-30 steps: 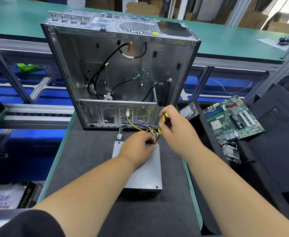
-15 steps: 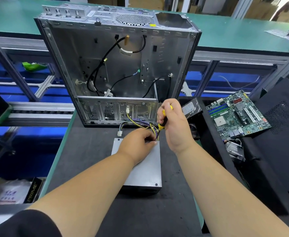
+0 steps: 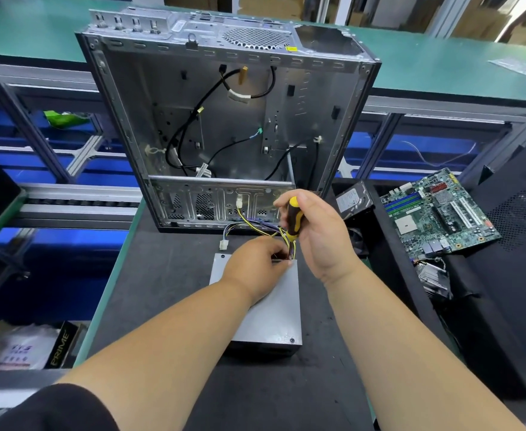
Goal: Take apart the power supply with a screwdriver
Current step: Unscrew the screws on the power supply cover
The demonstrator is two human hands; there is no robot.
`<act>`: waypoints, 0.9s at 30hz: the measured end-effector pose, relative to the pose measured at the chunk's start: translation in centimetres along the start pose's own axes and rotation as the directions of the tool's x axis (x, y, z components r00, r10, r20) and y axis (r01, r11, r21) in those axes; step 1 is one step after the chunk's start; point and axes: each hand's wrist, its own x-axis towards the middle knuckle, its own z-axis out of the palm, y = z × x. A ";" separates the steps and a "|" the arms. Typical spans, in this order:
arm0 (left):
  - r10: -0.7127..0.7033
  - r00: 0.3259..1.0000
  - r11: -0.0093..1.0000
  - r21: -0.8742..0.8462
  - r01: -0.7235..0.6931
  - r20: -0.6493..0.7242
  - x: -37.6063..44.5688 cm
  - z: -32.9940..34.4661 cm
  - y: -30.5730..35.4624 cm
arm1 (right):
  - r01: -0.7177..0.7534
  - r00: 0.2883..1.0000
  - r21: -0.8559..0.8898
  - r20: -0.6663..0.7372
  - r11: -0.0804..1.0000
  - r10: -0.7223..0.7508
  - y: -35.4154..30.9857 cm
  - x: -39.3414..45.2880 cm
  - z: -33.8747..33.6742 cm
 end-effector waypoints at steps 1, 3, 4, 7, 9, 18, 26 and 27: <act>0.002 1.000 1.000 -0.001 -0.002 0.003 0.0 0.0 0.0 | 0.008 1.000 0.005 -0.017 1.000 -0.008 0.2 0.0 0.2; -0.003 1.000 1.000 -0.008 0.003 0.012 0.1 0.1 0.0 | 0.006 0.998 0.012 -0.067 1.000 -0.005 0.4 0.2 0.5; -0.008 1.000 1.000 -0.011 0.008 0.016 0.1 0.1 0.0 | 0.001 0.996 0.015 -0.092 1.000 0.001 0.5 0.3 0.5; -0.013 1.000 1.000 -0.018 0.014 0.018 0.2 0.3 -0.1 | -0.006 0.994 -0.015 -0.105 1.000 0.004 0.4 0.5 0.2; -0.006 1.000 1.000 -0.012 0.006 0.015 0.2 0.3 -0.2 | 0.001 0.996 -0.055 -0.085 0.998 -0.005 0.2 0.3 0.0; -0.021 1.000 1.000 -0.021 0.022 0.015 0.3 0.4 -0.3 | -0.157 0.974 -0.049 -0.174 0.986 0.146 -1.1 0.9 -0.5; -0.027 1.000 0.999 -0.017 0.027 0.008 0.2 0.3 -0.2 | -0.134 0.972 0.149 -0.176 0.980 0.159 -0.7 0.8 -0.3; -0.024 1.000 1.000 -0.014 0.024 0.008 0.2 0.3 -0.1 | -0.118 0.979 0.107 -0.157 0.987 0.134 -0.6 0.7 -0.3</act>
